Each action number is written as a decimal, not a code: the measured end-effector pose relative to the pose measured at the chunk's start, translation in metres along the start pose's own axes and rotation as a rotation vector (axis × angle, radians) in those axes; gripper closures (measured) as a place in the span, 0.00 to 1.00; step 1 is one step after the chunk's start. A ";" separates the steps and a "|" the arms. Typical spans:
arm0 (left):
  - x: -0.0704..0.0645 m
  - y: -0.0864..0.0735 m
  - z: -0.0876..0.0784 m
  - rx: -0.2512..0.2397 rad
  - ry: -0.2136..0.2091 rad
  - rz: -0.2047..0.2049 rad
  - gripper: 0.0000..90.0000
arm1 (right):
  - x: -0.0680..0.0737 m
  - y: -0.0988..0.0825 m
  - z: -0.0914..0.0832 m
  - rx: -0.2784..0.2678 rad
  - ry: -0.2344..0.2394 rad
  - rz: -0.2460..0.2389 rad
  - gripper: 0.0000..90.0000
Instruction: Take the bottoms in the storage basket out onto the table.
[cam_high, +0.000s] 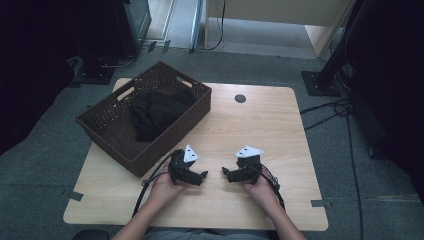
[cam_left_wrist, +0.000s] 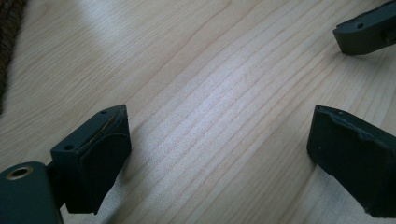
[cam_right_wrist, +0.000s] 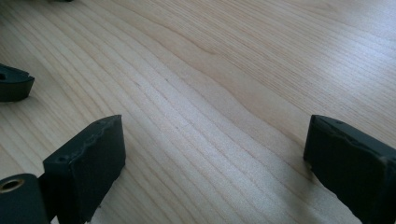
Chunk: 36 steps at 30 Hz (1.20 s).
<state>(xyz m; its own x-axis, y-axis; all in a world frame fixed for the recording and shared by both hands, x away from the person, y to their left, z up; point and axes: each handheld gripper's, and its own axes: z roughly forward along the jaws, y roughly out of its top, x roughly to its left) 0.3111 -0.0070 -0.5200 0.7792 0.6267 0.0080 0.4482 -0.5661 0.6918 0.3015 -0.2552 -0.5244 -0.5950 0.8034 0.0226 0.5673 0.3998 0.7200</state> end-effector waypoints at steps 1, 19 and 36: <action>0.000 0.000 0.000 0.000 0.000 0.000 0.07 | 0.000 0.000 0.000 0.000 0.000 0.000 0.06; 0.013 0.006 -0.012 0.049 -0.089 -0.134 0.19 | 0.001 0.000 0.000 0.001 -0.002 0.008 0.06; 0.014 0.051 -0.080 0.064 -0.184 -0.076 0.19 | 0.000 0.000 0.000 -0.004 -0.001 0.003 0.06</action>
<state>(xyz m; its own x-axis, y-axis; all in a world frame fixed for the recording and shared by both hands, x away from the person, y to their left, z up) 0.3099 0.0156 -0.4270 0.8062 0.5642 -0.1782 0.5311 -0.5575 0.6381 0.3011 -0.2552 -0.5247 -0.5927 0.8051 0.0243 0.5669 0.3955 0.7227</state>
